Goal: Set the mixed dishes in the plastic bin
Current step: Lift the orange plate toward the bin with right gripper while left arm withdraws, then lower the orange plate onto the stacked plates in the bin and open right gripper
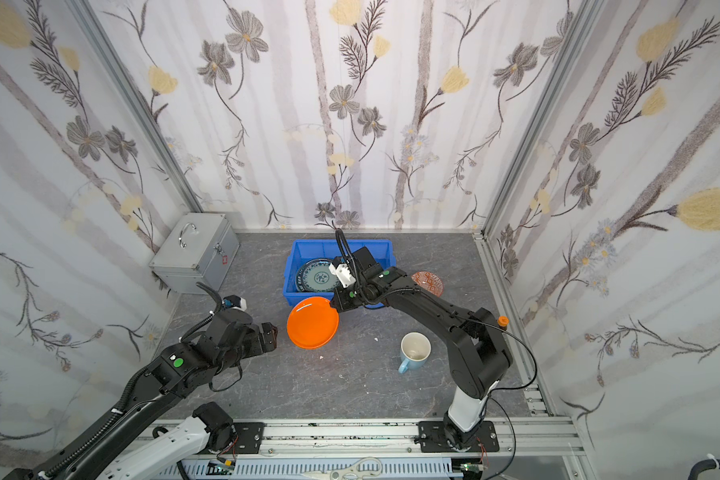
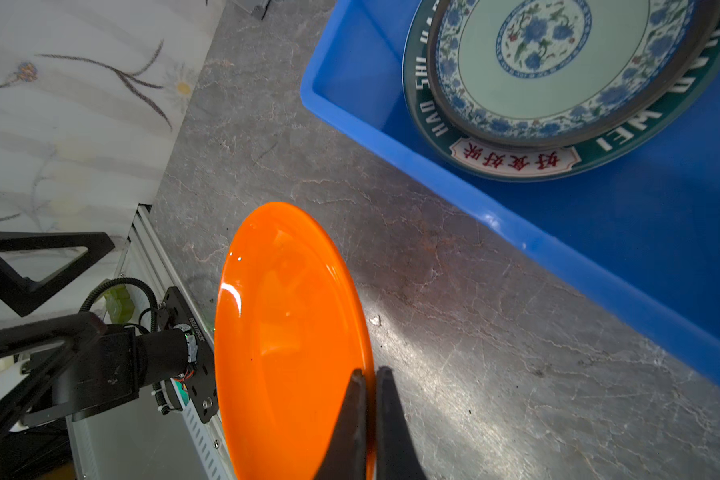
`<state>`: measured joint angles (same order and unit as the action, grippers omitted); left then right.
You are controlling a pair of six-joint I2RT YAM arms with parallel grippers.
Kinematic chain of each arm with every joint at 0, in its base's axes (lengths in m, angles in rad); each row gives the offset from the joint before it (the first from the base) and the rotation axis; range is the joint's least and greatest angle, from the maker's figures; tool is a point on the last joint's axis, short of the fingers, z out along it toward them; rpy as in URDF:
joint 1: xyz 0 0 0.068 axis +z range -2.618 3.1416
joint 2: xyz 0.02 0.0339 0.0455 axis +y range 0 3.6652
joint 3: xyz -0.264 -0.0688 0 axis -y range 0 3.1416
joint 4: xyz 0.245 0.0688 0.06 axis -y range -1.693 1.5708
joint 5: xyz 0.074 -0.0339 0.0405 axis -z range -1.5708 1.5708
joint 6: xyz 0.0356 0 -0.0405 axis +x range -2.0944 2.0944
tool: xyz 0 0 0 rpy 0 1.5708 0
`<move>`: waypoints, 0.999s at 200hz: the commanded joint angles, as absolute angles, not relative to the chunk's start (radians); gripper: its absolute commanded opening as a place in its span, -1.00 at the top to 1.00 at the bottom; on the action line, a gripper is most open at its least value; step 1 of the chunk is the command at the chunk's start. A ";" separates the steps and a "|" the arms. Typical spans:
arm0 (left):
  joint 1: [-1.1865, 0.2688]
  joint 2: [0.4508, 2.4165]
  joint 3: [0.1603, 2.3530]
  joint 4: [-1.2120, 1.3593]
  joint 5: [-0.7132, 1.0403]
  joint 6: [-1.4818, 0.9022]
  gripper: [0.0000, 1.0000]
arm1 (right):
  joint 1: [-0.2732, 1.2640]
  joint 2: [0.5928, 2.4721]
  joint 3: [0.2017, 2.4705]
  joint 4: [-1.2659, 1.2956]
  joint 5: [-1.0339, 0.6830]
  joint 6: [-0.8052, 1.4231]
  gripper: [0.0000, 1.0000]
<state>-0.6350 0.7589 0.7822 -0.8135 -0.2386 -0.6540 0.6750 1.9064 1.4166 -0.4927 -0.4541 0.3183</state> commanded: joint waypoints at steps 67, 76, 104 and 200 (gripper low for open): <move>-0.528 0.818 0.895 -0.850 -0.233 -0.579 -1.00 | 0.600 2.114 1.760 -0.545 -0.551 0.288 1.00; -0.515 0.831 0.906 -0.849 -0.235 -0.573 -1.00 | 0.592 2.143 1.804 -0.549 -0.549 0.295 1.00; -0.470 0.874 0.940 -0.828 -0.235 -0.553 -1.00 | 0.560 2.250 1.960 -0.561 -0.563 0.303 1.00; -0.366 1.036 0.955 -0.727 -0.149 -0.512 -1.00 | 0.465 2.557 2.210 -0.516 -0.588 0.338 1.00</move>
<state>-0.3805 1.0107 0.9600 -0.7773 -0.1753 -0.5243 0.4713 2.5160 2.1971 -0.5751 -0.5575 0.3214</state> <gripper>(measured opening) 0.997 0.051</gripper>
